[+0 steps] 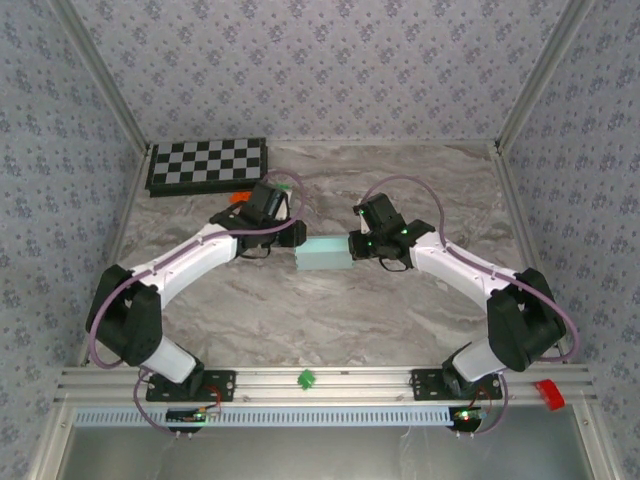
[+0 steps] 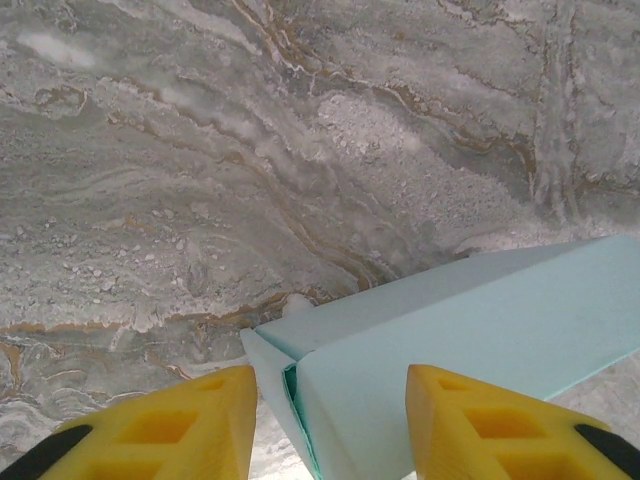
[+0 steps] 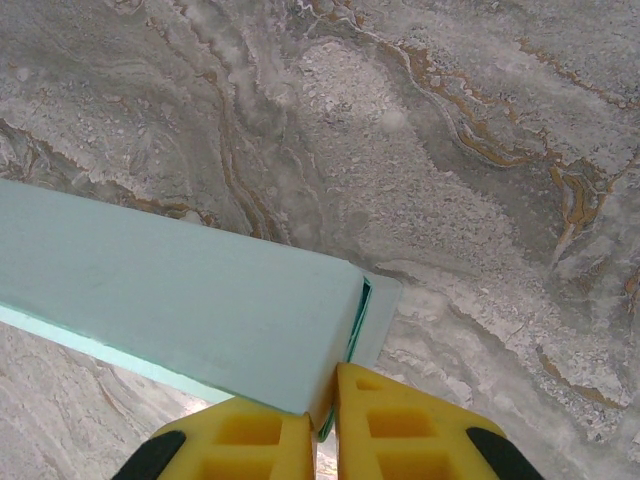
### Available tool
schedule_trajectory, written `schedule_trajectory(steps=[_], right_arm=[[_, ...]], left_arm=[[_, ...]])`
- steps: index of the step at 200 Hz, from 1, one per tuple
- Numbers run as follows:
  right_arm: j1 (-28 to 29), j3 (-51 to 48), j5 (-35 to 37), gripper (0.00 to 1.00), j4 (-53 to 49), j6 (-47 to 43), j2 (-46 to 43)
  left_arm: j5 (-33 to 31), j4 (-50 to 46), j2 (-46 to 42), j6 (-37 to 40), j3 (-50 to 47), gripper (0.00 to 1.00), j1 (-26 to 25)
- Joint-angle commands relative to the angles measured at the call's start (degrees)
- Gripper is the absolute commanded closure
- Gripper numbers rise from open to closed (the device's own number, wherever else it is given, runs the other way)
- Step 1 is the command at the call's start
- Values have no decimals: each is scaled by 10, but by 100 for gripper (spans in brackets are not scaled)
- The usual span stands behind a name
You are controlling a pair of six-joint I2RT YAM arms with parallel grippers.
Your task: Fold the paper box
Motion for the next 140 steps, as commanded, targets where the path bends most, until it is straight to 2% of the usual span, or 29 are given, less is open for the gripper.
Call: schedule_trajectory(steps=[1, 61, 140], right_arm=[[9, -4, -2, 87, -74, -7, 22], [10, -6, 1, 84, -72, -6, 18], [12, -9, -2, 68, -62, -8, 3]], left_arm=[[16, -17, 4, -4, 15, 58, 1], [9, -14, 3, -1, -19, 60, -3], [-12, -6, 20, -9, -32, 60, -14]])
